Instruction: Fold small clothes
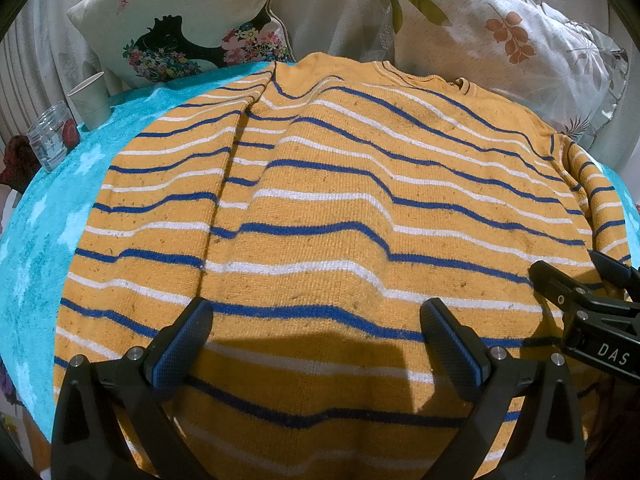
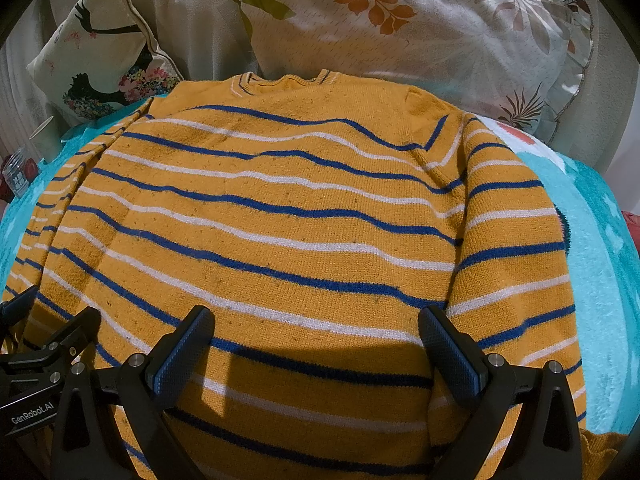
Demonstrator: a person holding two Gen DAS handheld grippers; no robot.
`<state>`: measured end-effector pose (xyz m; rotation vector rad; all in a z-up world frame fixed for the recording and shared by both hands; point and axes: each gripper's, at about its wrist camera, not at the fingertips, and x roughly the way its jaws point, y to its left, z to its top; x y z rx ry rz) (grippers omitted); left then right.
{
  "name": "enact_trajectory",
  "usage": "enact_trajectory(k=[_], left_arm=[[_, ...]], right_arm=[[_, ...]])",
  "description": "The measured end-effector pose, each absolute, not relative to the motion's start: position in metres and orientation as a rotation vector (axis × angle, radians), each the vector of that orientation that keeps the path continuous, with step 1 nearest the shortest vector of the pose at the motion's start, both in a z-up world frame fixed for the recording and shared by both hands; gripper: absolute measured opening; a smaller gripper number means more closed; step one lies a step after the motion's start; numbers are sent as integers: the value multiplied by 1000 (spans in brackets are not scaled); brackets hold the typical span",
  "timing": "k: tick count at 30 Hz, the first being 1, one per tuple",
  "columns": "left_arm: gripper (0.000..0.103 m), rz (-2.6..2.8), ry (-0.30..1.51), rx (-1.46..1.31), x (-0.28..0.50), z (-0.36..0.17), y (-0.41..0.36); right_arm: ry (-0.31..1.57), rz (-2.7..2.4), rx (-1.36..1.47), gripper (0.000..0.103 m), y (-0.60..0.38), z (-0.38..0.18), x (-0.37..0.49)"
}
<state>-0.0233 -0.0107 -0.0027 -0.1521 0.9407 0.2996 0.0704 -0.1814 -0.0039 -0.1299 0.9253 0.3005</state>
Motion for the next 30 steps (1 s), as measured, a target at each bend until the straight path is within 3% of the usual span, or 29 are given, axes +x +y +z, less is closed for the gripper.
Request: enact_trajectory(k=[30], left_arm=[[103, 300, 939, -151, -24, -2, -9]], right_arm=[[934, 310, -122, 103, -186, -5, 70]])
